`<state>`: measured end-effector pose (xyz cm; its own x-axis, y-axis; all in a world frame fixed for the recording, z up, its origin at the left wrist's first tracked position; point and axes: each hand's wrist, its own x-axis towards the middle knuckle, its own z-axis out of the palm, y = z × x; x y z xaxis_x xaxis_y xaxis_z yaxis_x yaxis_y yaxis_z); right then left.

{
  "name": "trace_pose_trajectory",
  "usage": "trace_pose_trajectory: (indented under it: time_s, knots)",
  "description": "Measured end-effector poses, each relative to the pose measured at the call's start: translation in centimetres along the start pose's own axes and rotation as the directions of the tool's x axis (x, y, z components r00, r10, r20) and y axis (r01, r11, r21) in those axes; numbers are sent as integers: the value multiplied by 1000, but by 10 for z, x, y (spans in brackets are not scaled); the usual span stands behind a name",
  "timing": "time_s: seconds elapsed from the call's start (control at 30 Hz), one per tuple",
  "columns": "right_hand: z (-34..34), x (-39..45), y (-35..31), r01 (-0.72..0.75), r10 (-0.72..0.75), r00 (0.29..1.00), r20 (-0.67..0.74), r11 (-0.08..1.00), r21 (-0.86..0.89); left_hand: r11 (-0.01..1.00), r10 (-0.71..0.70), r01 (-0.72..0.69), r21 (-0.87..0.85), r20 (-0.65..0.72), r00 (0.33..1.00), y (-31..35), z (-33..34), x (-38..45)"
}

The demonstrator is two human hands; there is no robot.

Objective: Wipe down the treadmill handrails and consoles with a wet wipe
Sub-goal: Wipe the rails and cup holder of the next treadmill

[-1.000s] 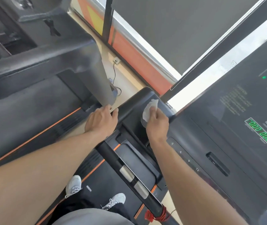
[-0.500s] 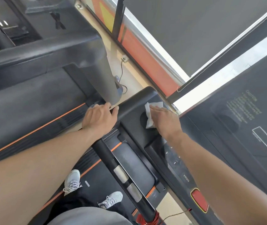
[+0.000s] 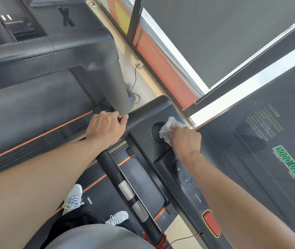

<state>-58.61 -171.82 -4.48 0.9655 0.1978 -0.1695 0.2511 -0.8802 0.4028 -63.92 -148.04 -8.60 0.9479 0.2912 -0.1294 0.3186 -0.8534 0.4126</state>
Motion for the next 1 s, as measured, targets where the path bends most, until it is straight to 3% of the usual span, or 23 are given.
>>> trace_pose_trajectory:
  time_s: [0.13,0.23,0.27,0.3,0.37,0.43,0.53,0.63,0.8,1.0]
  knots:
    - [-3,29,-9,201,-191,975,-111,976,85,999,34,-33,15,-22,999,-4,6,5]
    - [-1,42,-15,529,-504,824,-260,848,35,999,41,-41,16,-28,999,-5,8,6]
    - [2,41,-13,595,-559,768,-314,803,25,999,41,-41,18,-25,999,-6,8,6]
    - [3,40,-10,605,-564,759,-326,796,29,999,41,-41,19,-22,999,-7,8,6]
    - [-7,37,-2,461,-449,879,-162,886,46,999,42,-42,11,-10,999,-8,9,6]
    - [-9,31,5,228,-228,973,-49,974,8,999,43,-43,-11,0,999,-8,8,5]
    - [1,6,12,9,-7,1000,-27,998,61,998,56,-55,-21,19,998,-7,5,4]
    - [13,-31,3,32,-22,999,-47,971,237,998,58,-58,-1,31,998,-6,3,4]
    - [17,-79,-55,141,-35,972,-234,879,455,999,53,-52,-16,52,997,-7,7,7]
    - [33,-82,-96,80,-30,990,-134,920,383,997,65,-63,-46,60,996,-10,8,8]
